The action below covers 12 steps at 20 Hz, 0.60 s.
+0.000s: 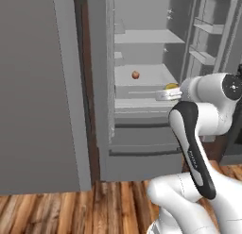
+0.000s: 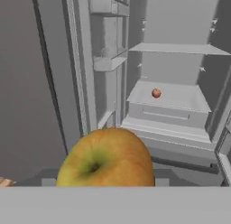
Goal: Retrieve the apple and peach from the fridge and place them into the bowl on the dining table.
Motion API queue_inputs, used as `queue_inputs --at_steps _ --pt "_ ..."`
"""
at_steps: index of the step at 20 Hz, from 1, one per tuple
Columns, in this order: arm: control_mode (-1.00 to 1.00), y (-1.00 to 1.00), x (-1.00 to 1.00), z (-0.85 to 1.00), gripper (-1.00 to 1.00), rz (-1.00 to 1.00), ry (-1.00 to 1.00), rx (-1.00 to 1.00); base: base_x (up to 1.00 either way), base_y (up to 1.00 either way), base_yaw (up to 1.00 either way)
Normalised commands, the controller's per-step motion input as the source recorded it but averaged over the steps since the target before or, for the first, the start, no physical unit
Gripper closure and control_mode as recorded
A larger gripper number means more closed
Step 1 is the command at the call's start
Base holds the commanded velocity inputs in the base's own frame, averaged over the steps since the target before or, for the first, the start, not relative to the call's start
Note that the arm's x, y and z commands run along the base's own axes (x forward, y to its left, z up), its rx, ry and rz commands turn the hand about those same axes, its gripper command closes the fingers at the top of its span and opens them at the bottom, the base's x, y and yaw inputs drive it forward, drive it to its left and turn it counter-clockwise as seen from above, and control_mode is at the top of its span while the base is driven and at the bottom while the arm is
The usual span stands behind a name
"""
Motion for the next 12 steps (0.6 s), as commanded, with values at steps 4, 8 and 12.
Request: queue_inputs --at_steps 4,8,12 --pt "1.00 0.00 0.00 0.00 1.00 0.00 0.00 0.00 -0.10 0.02 0.64" --pt "1.00 0.00 0.00 0.00 1.00 0.00 0.00 0.00 -0.14 0.02 0.69" --pt "1.00 0.00 0.00 0.00 1.00 0.00 0.00 0.00 -0.08 0.06 0.65"
